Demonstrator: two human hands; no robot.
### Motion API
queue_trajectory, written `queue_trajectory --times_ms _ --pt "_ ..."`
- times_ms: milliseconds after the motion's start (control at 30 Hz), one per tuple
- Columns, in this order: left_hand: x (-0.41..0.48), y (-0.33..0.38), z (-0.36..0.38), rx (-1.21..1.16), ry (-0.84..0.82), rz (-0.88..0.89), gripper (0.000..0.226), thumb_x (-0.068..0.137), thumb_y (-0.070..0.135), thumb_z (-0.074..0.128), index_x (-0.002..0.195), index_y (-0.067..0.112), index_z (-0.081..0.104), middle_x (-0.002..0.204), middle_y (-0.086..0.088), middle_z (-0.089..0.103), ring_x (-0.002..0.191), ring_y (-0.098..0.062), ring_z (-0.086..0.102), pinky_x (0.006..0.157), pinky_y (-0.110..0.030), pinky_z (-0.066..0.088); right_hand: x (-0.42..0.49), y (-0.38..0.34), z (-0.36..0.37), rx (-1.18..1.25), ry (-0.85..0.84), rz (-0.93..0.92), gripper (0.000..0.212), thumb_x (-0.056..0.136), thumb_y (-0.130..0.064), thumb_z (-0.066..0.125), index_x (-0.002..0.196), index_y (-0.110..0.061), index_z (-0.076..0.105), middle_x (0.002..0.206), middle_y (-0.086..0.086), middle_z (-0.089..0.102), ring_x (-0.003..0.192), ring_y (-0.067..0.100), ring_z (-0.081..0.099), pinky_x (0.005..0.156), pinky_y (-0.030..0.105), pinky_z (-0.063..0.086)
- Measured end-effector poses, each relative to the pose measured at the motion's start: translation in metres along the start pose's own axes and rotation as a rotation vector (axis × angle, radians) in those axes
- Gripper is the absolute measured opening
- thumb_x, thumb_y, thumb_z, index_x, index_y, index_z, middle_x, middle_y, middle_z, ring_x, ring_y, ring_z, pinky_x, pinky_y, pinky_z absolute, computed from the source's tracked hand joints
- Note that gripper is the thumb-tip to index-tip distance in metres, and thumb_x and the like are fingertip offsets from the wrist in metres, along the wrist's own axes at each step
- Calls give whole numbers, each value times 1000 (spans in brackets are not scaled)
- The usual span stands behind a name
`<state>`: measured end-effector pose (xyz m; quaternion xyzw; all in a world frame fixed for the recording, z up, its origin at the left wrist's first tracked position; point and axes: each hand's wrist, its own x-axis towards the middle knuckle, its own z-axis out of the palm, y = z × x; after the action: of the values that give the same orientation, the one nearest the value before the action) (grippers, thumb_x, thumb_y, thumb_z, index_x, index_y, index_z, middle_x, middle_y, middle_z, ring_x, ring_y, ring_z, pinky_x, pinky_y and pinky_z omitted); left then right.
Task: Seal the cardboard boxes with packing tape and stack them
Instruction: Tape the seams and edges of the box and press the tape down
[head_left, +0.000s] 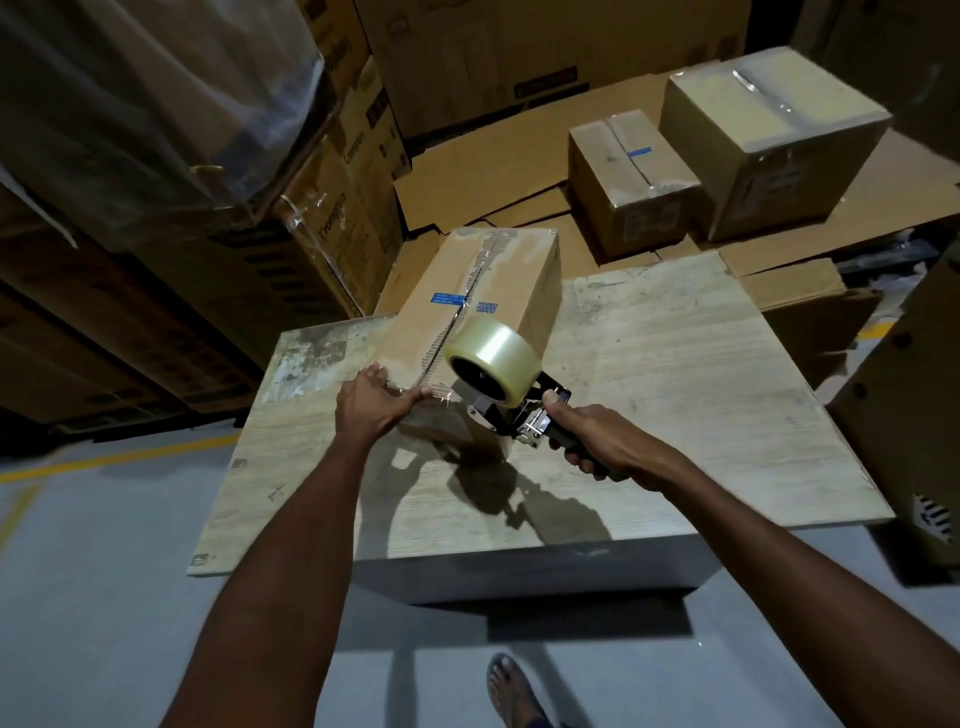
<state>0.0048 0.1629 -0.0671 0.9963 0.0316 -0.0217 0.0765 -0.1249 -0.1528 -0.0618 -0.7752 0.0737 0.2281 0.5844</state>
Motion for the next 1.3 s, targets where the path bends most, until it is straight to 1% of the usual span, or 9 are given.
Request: queue_trajectory --times_ms 67,200,367,467,567,700,900,1067,1300 --pt "2 -1 3 19 -3 -1 109 77 93 45 139 4 58 155 -15 48 143 -32 44 116 -44 37 -5 13 -5 17 7 1 92 89 -86 37 99 1 67 71 3 57 55 15 44 45 23 32" --pt "9 -10 19 14 68 -55 119 68 104 32 127 7 66 139 -13 62 130 -32 56 105 -44 48 -10 32 -8 61 19 19 94 86 -89 36 99 -1 67 71 2 60 56 15 47 47 25 33" --pt "-2 5 22 -61 96 -105 111 73 94 50 140 5 60 150 -12 54 141 -30 47 115 -42 37 -10 50 -11 111 25 28 89 85 -90 36 94 -7 67 69 2 59 54 15 46 46 24 32" --pt "-3 10 24 -72 110 -128 112 72 93 51 140 4 59 150 -11 54 142 -27 47 116 -39 36 -4 55 -9 145 21 32 85 87 -89 36 92 -10 67 69 1 60 54 15 48 45 24 34" --pt "-3 13 28 -47 110 -135 119 71 98 42 142 4 57 151 -13 53 143 -29 45 117 -41 34 8 61 -5 156 21 31 92 87 -89 33 95 -5 67 70 2 63 55 15 51 45 23 34" --pt "4 9 31 -23 107 -157 137 60 108 23 143 4 55 153 -12 51 146 -27 41 119 -41 31 24 66 6 209 9 32 85 86 -91 30 85 -13 62 67 3 63 51 16 50 47 24 33" --pt "-7 32 34 -35 110 -165 102 89 82 45 151 2 44 161 -15 37 149 -35 30 122 -47 22 36 79 16 670 -112 153 87 90 -87 31 89 -6 61 67 6 53 50 18 42 49 28 37" --pt "-6 37 32 -19 114 -178 101 89 81 44 152 2 43 162 -15 36 150 -33 29 122 -47 22 44 91 11 905 -222 204 84 94 -82 34 86 -3 63 67 9 48 49 18 38 47 28 33" --pt "3 30 38 58 96 -172 109 85 88 34 153 3 42 161 -16 38 149 -35 33 122 -53 24 53 127 -21 1075 -136 269 84 96 -78 34 83 0 64 64 9 48 45 18 39 42 26 36"
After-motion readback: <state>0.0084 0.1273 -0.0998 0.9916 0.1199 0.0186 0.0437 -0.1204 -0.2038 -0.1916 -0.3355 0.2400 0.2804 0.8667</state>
